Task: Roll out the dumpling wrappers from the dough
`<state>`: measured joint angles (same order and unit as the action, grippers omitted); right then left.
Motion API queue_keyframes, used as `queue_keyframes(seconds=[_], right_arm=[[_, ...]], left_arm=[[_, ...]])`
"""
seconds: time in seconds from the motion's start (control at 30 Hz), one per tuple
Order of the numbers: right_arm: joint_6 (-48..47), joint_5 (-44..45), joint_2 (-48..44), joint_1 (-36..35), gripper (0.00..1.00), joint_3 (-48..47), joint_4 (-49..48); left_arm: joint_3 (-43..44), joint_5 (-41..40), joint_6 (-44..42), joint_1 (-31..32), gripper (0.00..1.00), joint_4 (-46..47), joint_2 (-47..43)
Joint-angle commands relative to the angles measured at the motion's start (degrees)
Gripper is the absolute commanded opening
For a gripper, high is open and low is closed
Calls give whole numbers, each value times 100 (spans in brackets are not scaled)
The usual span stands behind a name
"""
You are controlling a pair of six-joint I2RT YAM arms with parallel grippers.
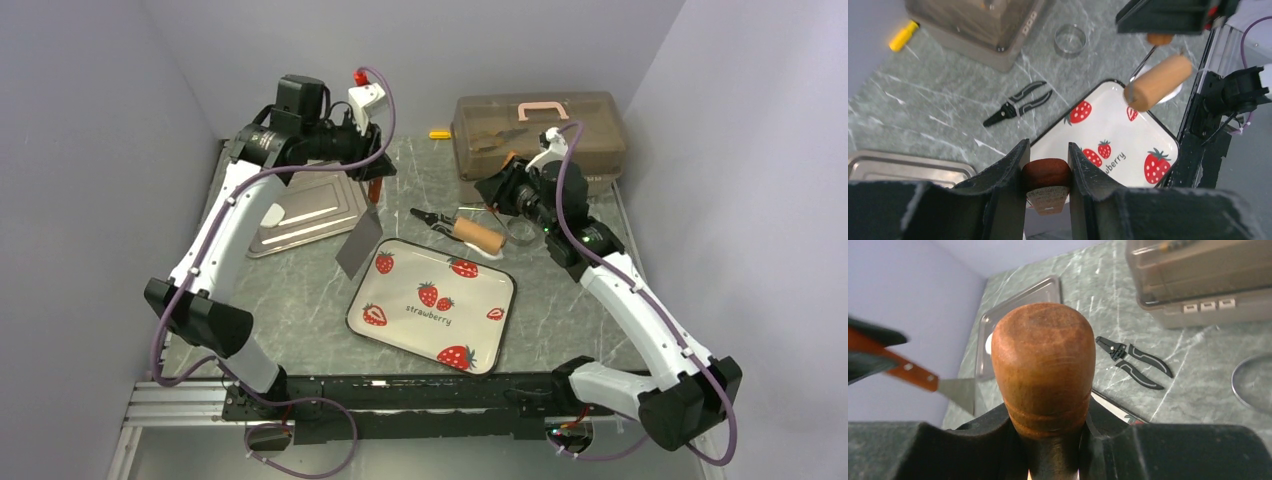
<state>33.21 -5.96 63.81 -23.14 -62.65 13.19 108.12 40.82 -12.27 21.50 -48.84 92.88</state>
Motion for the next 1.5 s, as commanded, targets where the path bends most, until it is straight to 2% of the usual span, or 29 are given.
queue_keyframes(seconds=[0.0,0.13,0.27,0.37,0.47,0.57,0.7,0.8,0.93,1.1,1.3,1.47], right_arm=[[1395,2382,148,-677,0,-72,-173],[2453,3566,714,-1108,0,-415,360],[4079,4217,1654,-1266,0,-1444,1918],[5095,4790,2378,-1513,0,-2367,3523],[5895,5341,2833,-1777,0,-2790,4169],[6424,5806,3038,-2006,0,-2800,4368],[6642,5798,2936,-2047,0,-2433,4158],[6757,5480,2713,-2004,0,-2122,3838],[7274,4656,2382,-1869,0,-1679,3483],[7604,4465,2149,-1810,0,-1428,3405],[7468,4589,2025,-1801,0,-1554,3349],[7507,4231,1850,-1707,0,-1276,3074]], left_arm=[[614,391,170,109,0,46,-264],[785,320,336,350,0,273,-323],[664,306,545,578,0,744,-308],[560,232,757,654,0,1093,-288],[510,158,847,792,0,1431,-282],[658,180,910,908,0,1656,-234],[984,326,876,905,0,1737,-196],[1104,342,927,835,0,1889,-169],[1497,739,1432,739,0,2281,43],[1949,1065,2117,803,0,2772,268],[1139,1258,2232,919,0,3145,226],[1101,1440,2262,1047,0,3544,316]])
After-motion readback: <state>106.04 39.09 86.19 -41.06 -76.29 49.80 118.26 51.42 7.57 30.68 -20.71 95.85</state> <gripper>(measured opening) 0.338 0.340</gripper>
